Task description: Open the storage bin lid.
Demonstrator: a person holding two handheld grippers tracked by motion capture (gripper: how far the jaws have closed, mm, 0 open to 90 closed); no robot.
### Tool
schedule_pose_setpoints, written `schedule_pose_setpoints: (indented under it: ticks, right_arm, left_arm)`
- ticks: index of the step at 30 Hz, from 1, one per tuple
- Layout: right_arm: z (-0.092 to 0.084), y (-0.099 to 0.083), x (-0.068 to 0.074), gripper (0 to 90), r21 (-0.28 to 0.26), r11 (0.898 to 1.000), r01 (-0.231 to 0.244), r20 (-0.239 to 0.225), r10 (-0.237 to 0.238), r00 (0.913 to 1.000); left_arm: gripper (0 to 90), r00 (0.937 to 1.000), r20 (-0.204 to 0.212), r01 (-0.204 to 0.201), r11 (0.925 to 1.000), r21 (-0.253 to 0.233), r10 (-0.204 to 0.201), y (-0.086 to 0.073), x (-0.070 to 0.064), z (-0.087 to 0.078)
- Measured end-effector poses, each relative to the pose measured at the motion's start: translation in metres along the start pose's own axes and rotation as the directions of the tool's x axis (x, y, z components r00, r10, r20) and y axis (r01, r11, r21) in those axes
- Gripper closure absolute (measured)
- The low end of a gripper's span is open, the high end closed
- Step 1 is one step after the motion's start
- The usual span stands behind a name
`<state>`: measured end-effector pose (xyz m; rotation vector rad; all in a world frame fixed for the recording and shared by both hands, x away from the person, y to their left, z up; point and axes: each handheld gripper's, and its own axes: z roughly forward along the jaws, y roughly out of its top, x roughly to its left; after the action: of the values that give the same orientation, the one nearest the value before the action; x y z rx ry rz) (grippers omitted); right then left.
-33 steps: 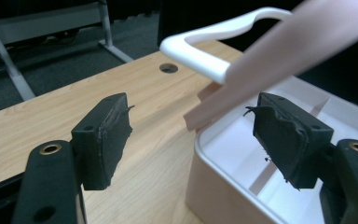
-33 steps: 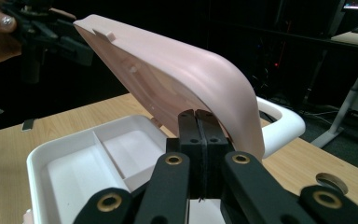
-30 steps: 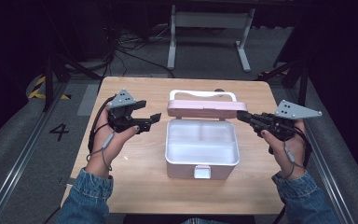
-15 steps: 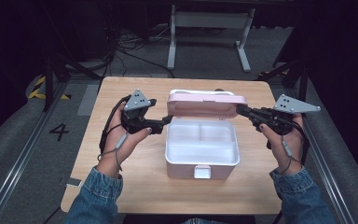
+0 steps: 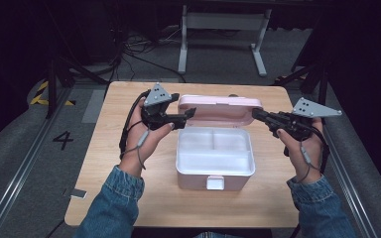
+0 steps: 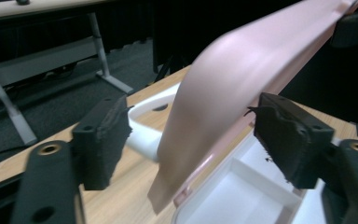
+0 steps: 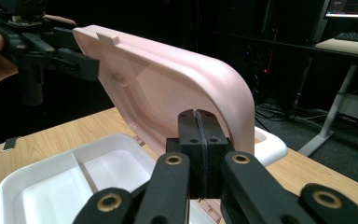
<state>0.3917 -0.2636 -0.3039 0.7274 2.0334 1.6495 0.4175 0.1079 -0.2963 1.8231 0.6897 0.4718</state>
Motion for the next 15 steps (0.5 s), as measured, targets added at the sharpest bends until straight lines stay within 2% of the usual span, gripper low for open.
schedule_pose_setpoints:
  ticks: [3, 6, 8, 10, 15]
  right_arm:
    - [-0.001, 0.000, 0.000, 90.0, -0.002, 1.000, 0.001, 0.001, -0.001, 1.0000]
    - [-0.002, 0.000, -0.001, 90.0, -0.005, 1.000, -0.003, 0.006, 0.003, 1.0000]
    - [-0.003, 0.000, -0.002, 90.0, -0.005, 1.000, -0.004, 0.009, 0.004, 1.0000]
    - [-0.004, 0.000, -0.002, 90.0, -0.004, 1.000, -0.003, 0.009, 0.003, 1.0000]
    - [-0.007, 0.000, -0.001, 90.0, -0.003, 1.000, 0.000, 0.010, 0.000, 1.0000]
  left_arm:
    - [35.8, 0.9999, 0.013, 0.000, 0.9998, -0.018, 0.000, 0.004, 0.000, 0.004]
    - [42.7, 0.9997, 0.020, -0.011, 0.9998, -0.014, 0.012, 0.005, 0.000, 0.008]
    - [52.1, 0.9996, 0.028, -0.009, 0.9999, -0.010, 0.009, 0.006, -0.001, 0.009]
    - [58.0, 0.9996, 0.009, -0.027, 0.9996, -0.012, 0.027, 0.007, -0.002, 0.011]
    - [59.3, 0.9994, 0.010, -0.034, 0.9993, -0.015, 0.034, 0.007, 0.001, 0.012]
